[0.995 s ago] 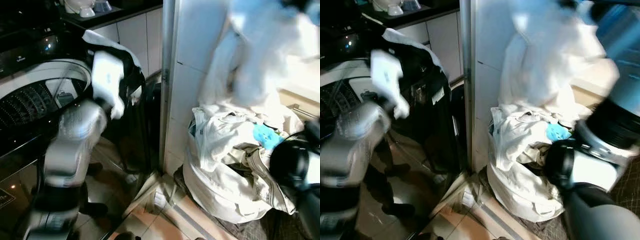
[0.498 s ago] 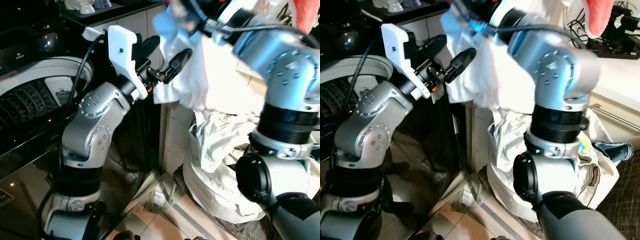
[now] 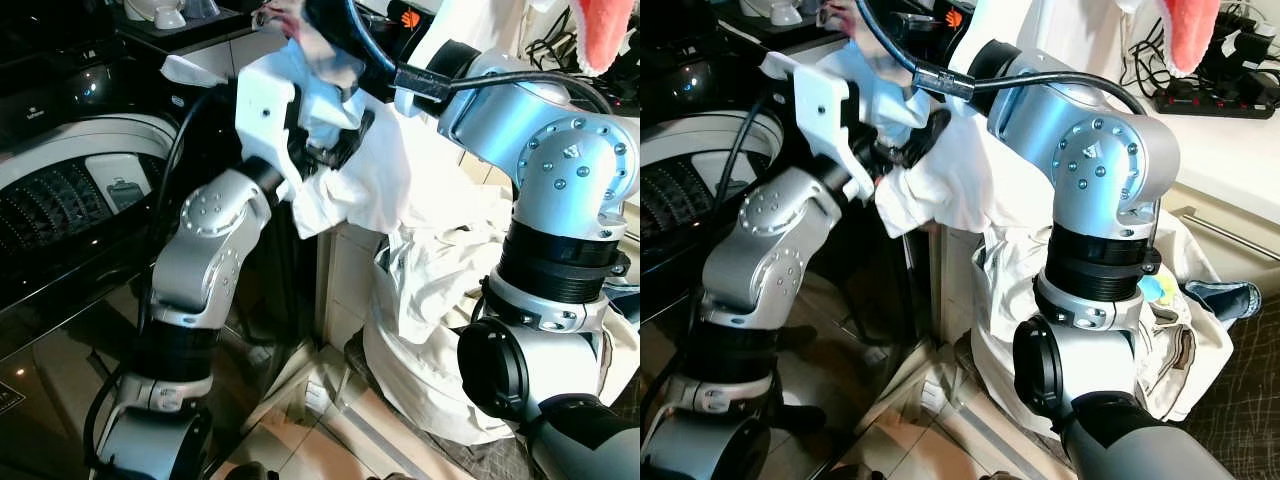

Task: Clothes washing

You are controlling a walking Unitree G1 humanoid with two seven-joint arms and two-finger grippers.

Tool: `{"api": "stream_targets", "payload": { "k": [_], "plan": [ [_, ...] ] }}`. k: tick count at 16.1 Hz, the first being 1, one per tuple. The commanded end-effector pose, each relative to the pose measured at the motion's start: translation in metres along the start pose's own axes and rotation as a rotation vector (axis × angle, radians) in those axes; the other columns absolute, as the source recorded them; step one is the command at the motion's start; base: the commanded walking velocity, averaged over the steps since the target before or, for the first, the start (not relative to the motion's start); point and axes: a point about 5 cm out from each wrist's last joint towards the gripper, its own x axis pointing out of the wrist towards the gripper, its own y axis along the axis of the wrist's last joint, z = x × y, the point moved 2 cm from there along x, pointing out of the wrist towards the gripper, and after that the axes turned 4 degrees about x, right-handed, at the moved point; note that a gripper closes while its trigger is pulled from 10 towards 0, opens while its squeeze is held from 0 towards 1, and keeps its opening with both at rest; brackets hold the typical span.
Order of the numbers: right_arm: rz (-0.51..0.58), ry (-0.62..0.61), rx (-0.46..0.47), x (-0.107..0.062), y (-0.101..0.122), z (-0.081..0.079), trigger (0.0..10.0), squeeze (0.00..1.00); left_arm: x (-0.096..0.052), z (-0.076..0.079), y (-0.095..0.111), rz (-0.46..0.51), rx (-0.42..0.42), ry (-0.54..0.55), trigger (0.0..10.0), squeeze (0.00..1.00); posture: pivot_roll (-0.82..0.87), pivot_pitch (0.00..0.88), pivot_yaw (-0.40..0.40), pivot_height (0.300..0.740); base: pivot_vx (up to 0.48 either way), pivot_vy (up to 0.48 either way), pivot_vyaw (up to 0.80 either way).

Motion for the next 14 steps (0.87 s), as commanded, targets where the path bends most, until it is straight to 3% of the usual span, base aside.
{"api": "stream_targets", "payload": {
  "k": [1, 2, 3, 14],
  "plan": [
    [0.01, 0.009, 0.001, -0.003, 0.001, -0.003, 0.0, 0.0, 0.002, 0.0, 0.0, -0.004, 0.014, 0.005, 4.7, 0.0, -0.01, 0.0, -0.004, 0.74, 0.0, 0.0, 0.0],
    [0.011, 0.004, 0.003, -0.004, 0.001, -0.003, 0.0, 0.0, 0.002, -0.002, 0.0, 0.002, 0.005, 0.021, 3.3, 0.0, -0.01, 0.0, -0.004, 0.74, 0.0, 0.0, 0.0],
    [0.013, -0.003, 0.005, -0.005, 0.002, -0.002, 0.0, 0.0, 0.002, -0.004, 0.0, 0.012, -0.022, 0.021, 0.0, 0.0, -0.01, 0.0, -0.004, 0.74, 0.0, 0.0, 0.0],
    [0.04, -0.072, 0.004, -0.01, 0.007, 0.01, 0.0, 0.0, -0.006, -0.014, 0.001, 0.016, -0.032, 0.042, 0.0, 0.0, 0.0, 0.0, -0.001, 0.74, 0.0, 0.0, 0.0]
  ]
}}
